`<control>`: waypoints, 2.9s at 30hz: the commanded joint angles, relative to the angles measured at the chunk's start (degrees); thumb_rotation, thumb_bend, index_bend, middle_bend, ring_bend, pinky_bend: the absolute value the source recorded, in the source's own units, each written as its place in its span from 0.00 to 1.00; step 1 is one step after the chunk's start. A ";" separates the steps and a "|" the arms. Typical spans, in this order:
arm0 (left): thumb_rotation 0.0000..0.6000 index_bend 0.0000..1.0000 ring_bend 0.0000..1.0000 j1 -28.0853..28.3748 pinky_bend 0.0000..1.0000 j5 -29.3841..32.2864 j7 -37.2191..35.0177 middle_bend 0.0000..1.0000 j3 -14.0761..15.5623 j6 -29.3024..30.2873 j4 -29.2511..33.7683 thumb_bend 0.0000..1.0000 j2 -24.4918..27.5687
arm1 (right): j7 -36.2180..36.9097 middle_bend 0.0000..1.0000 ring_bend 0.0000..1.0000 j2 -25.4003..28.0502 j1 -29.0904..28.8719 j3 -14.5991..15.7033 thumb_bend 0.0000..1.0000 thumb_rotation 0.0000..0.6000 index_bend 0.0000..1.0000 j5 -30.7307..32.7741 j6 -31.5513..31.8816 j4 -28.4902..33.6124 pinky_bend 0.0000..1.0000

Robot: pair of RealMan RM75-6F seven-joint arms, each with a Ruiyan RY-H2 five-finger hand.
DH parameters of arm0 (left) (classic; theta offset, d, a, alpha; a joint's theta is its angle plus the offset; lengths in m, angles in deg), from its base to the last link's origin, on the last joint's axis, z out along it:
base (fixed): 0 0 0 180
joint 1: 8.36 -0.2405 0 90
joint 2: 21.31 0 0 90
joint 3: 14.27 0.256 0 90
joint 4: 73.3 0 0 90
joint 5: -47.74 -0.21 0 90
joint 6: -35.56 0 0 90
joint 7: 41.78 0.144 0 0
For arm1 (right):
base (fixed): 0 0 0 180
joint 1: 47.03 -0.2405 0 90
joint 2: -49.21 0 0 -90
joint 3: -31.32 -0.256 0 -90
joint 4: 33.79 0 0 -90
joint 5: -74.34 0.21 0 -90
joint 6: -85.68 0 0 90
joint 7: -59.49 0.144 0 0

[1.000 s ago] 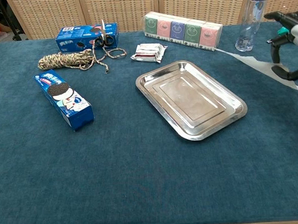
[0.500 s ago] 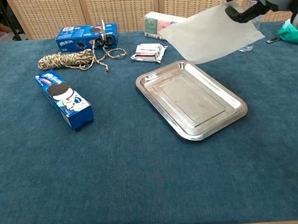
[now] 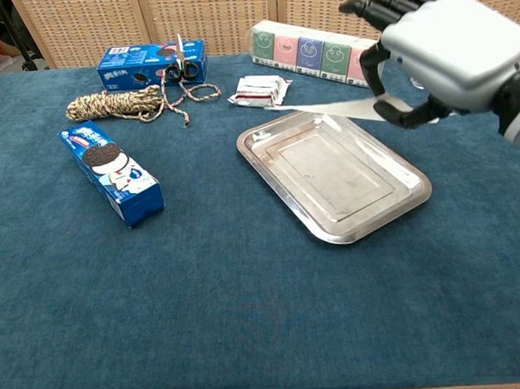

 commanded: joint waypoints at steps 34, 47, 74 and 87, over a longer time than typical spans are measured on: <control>1.00 0.00 0.00 0.12 0.00 0.15 -0.63 0.00 -0.01 -0.24 0.02 0.00 0.22 | -4.45 0.03 0.00 -12.38 3.69 4.35 0.54 1.00 0.74 1.48 -4.85 -7.23 0.00; 1.00 0.00 0.00 0.17 0.00 0.59 -0.89 0.00 -0.10 -0.38 0.07 0.00 0.35 | -5.92 0.03 0.00 -15.03 3.22 3.18 0.53 1.00 0.72 2.65 -5.77 -8.54 0.00; 1.00 0.00 0.00 0.07 0.00 0.49 -0.53 0.00 0.00 -0.30 0.22 0.00 0.43 | -12.32 0.00 0.00 -4.59 5.48 5.08 0.15 1.00 0.14 5.49 -6.67 11.77 0.00; 1.00 0.00 0.00 -0.13 0.00 -0.50 0.28 0.00 0.41 -0.10 0.32 0.00 0.19 | 2.87 0.00 0.00 10.92 8.62 3.29 0.03 1.00 0.14 0.36 -0.41 24.39 0.00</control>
